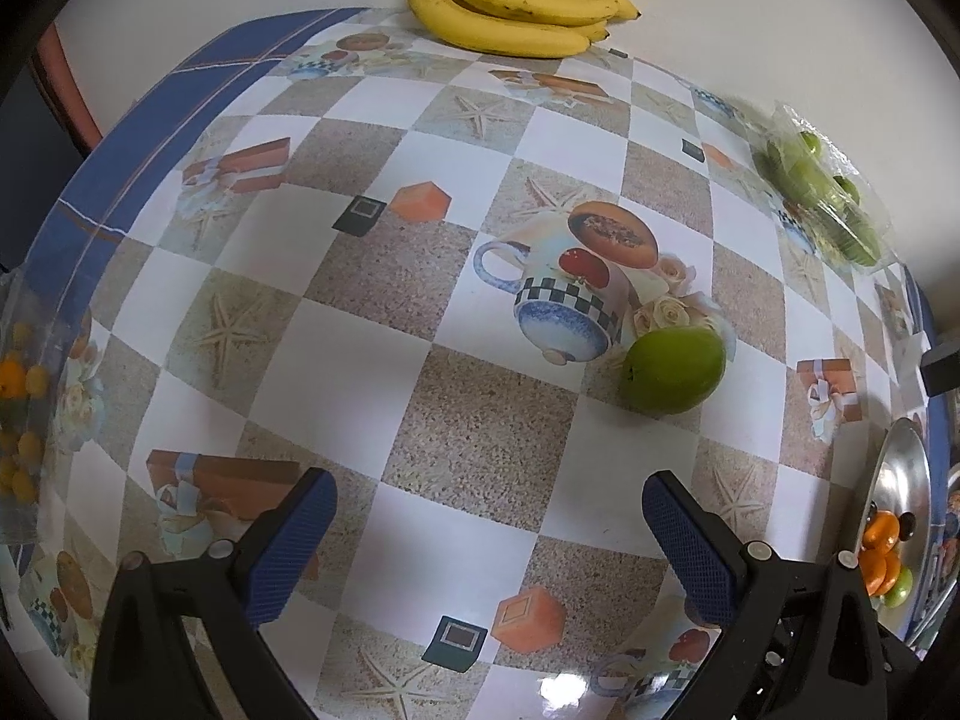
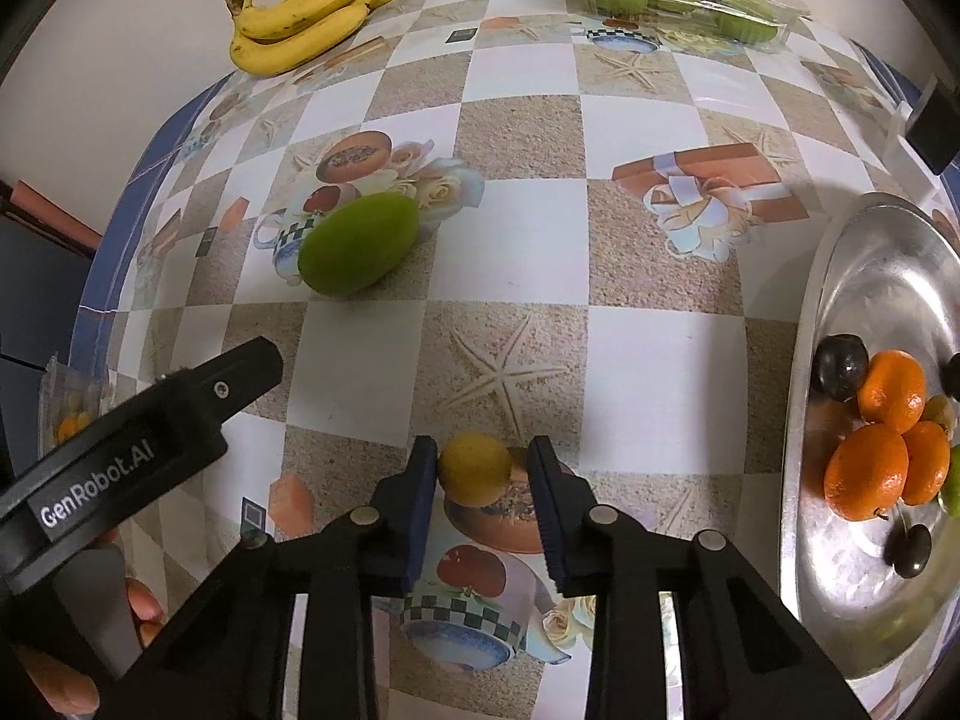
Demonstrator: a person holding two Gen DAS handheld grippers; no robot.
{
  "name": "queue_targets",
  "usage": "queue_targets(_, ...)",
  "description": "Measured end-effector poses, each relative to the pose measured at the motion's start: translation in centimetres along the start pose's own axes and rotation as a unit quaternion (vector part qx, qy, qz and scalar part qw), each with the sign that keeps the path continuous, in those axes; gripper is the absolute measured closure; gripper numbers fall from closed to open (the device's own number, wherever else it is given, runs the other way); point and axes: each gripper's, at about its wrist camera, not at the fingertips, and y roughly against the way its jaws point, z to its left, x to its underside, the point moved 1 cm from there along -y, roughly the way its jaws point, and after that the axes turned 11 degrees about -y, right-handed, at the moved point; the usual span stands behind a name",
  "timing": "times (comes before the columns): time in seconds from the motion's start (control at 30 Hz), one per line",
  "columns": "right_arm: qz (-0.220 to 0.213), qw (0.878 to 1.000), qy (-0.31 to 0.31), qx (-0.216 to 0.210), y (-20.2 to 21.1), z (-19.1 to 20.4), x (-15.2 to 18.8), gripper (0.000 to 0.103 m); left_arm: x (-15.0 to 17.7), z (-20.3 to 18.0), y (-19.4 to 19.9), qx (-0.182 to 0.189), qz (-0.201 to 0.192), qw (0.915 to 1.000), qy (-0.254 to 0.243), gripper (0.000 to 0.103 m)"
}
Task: Organize fruits
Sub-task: 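Grasp the small yellow fruit with the right gripper while the left gripper grasps the large green fruit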
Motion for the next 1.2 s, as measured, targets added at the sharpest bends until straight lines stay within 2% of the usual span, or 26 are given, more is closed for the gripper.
queue_targets(0.27, 0.0, 1.0, 0.003, -0.003, 0.2, 0.1, 0.2, 0.077, -0.3, -0.2, 0.0, 0.002, -0.005, 1.0, 0.0, 0.0)
queue_targets(0.47, -0.029, 0.999, -0.002, -0.017, 1.9, 0.0, -0.5, 0.077, -1.3, -0.2, 0.4, 0.013, -0.029, 0.9995, 0.001, 0.0)
queue_targets(0.63, -0.046, 0.999, -0.019, -0.012, 2.4, -1.0, -1.5, 0.077, -2.2, -1.0, 0.5, 0.031, -0.052, 0.9981, -0.015, 0.0)
queue_targets(0.9, -0.064, 0.997, -0.041, -0.014, 3.3, -2.6, -2.7, 0.077, -3.2, -3.0, -0.1, 0.066, -0.044, 0.9965, -0.027, 0.0)
queue_targets(1.0, -0.069, 0.996, -0.046, -0.015, 3.6, -3.0, -3.0, 0.077, -3.7, -3.9, -0.4, 0.079, -0.048, 0.9953, -0.029, 0.002)
queue_targets(1.13, -0.074, 0.996, -0.055, -0.015, 3.8, -3.8, -3.3, 0.077, -4.6, -4.9, -1.0, 0.078, -0.05, 0.9953, -0.029, 0.014)
queue_targets(1.2, -0.078, 0.995, -0.059, -0.014, 4.0, -4.1, -3.6, 0.077, -5.0, -5.2, -1.5, 0.079, -0.048, 0.9953, -0.031, 0.016)
